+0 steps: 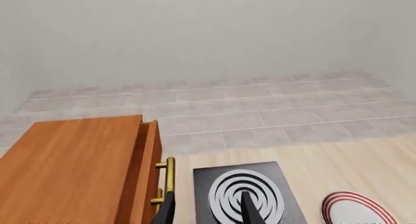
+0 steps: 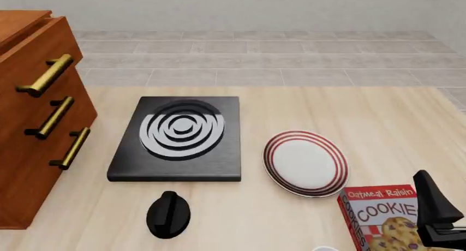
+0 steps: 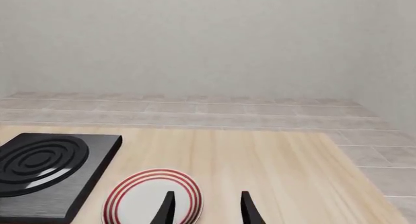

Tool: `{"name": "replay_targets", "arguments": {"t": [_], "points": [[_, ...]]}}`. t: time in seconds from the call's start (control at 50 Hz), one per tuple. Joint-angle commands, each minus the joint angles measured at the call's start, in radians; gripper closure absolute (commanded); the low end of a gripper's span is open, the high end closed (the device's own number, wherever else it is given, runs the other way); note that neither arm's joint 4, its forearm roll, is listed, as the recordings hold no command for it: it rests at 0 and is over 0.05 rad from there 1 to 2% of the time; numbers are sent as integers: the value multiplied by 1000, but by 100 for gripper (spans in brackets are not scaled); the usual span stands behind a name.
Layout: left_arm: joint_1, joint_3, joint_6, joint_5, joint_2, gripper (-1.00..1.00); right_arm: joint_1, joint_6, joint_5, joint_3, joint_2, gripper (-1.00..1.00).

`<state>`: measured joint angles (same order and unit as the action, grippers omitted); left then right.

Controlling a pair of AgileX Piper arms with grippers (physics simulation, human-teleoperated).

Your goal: Pick the akita bowl in the top layer of the wooden cabinet and place it on the plate.

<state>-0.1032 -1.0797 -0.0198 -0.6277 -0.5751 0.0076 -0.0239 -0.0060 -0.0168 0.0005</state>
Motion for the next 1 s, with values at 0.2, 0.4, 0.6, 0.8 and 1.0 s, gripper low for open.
{"name": "replay_targets", "arguments": {"t": [0.2, 0.4, 0.6, 0.8, 1.0], "points": [[36, -97, 7, -145, -74, -100, 3, 3, 3, -5, 0, -100], [55, -110, 32, -221, -110, -100, 4, 2, 2, -5, 0, -100], [66, -100, 24, -233, -129, -100, 2, 4, 4, -6, 0, -100], [87, -107, -2, -244, -140, -100, 5, 3, 6, -4, 0, -100], [140, -82, -71, -244, -141, -100, 3, 4, 6, -4, 0, -100]]}}
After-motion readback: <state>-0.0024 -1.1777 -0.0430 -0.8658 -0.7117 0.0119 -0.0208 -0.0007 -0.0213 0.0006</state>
